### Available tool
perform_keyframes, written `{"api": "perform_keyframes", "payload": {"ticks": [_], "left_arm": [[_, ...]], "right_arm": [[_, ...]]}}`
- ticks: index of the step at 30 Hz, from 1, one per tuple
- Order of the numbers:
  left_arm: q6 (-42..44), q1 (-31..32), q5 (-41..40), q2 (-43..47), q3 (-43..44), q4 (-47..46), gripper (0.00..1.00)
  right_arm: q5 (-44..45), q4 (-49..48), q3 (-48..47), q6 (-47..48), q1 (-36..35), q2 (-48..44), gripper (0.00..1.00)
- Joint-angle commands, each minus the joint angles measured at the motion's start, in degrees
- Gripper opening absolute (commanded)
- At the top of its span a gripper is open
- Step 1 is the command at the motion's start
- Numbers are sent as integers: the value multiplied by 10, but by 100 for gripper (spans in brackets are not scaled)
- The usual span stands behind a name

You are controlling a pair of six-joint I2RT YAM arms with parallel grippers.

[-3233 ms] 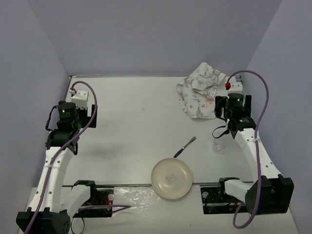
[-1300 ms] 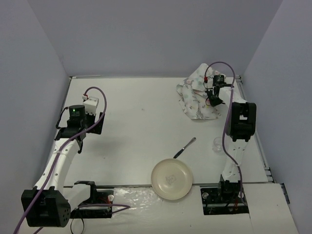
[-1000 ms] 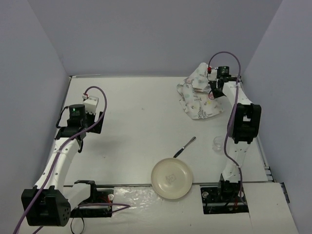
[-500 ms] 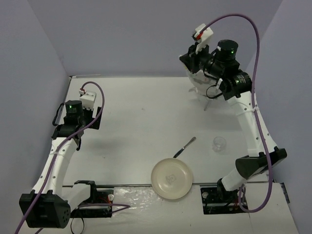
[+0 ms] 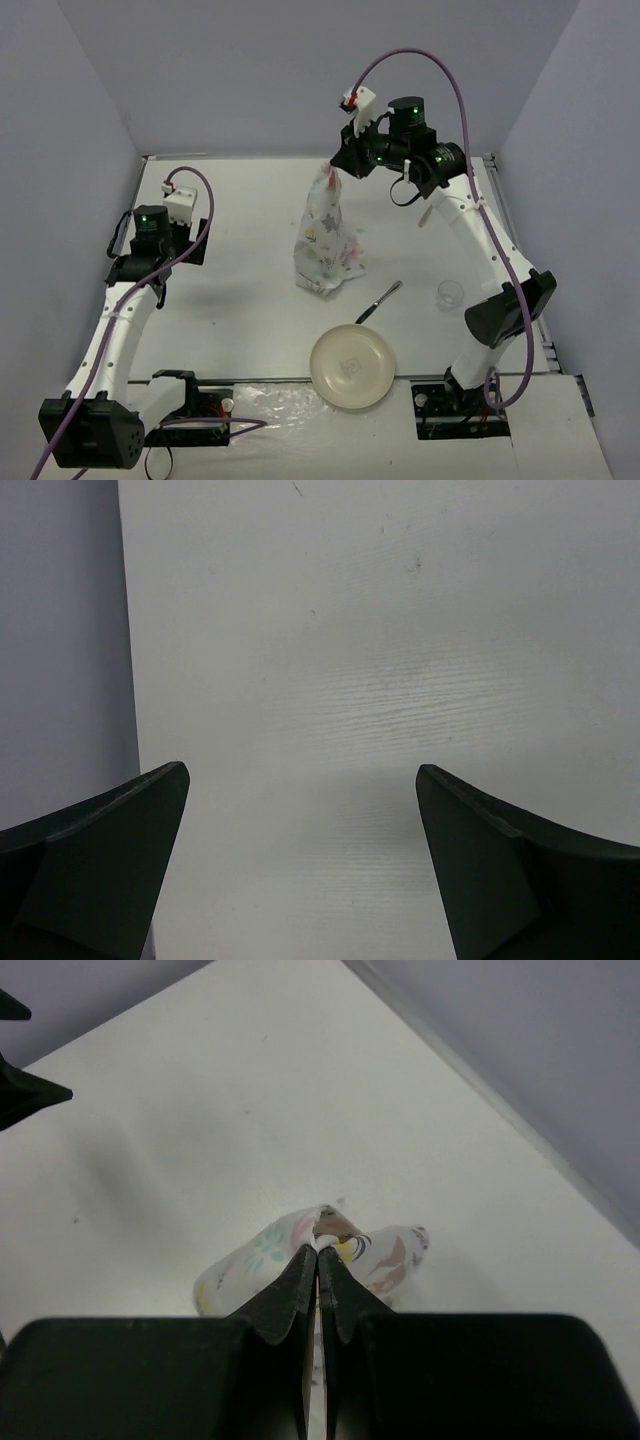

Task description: Set the dinner table for one person

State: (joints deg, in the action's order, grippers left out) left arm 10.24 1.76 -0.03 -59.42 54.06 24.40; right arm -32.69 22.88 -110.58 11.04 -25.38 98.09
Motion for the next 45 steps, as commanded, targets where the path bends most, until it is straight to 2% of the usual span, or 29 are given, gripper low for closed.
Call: {"api": "perform_keyframes", "payload": {"ticks": [1, 5, 10, 13, 17, 18, 20, 21, 24, 28, 30, 32, 35, 38, 40, 43, 45], "left_arm": [[-2, 2, -5, -19, 32, -28, 97], [12, 6, 13, -58, 73, -26, 97], [31, 20, 26, -140, 154, -19, 97], [25, 28, 29, -194, 196, -21, 97], [24, 47, 32, -268, 216, -38, 97], [24, 52, 30, -270, 216, -38, 97], [35, 65, 28, -325, 242, -23, 97], [40, 71, 28, -350, 257, -17, 97], [45, 82, 28, -412, 304, -5, 97], [57, 83, 7, -502, 378, 13, 97], [60, 83, -16, -572, 459, 33, 97], [61, 82, -17, -609, 501, 55, 97], [56, 83, 23, -678, 581, 97, 97], [51, 82, 27, -716, 625, 95, 97], [56, 81, 35, -749, 684, 113, 97], [70, 78, 95, -805, 812, 173, 97], [73, 79, 112, -841, 855, 201, 97]], "right_arm": [[26, -26, -103, 28, -4, -34, 0], [63, -16, -73, 55, -4, -19, 0], [46, 13, -31, 100, -7, -21, 0], [103, 13, 21, 126, -8, -23, 0], [236, 17, 88, 178, -8, 14, 0], [262, 17, 89, 184, -8, 27, 11], [319, 21, 96, 189, -7, 67, 67], [341, 21, 96, 194, -4, 85, 80], [373, 11, 89, 200, 6, 135, 97], [405, -13, 76, 187, 16, 163, 97], [416, -19, 74, 183, 24, 177, 97], [415, -20, 80, 181, 28, 178, 97], [413, -26, 108, 183, 28, 170, 97], [416, -30, 125, 184, 28, 154, 98], [417, -32, 138, 185, 29, 142, 98], [413, -33, 168, 185, 29, 125, 98], [410, -39, 187, 187, 29, 113, 98]]}}
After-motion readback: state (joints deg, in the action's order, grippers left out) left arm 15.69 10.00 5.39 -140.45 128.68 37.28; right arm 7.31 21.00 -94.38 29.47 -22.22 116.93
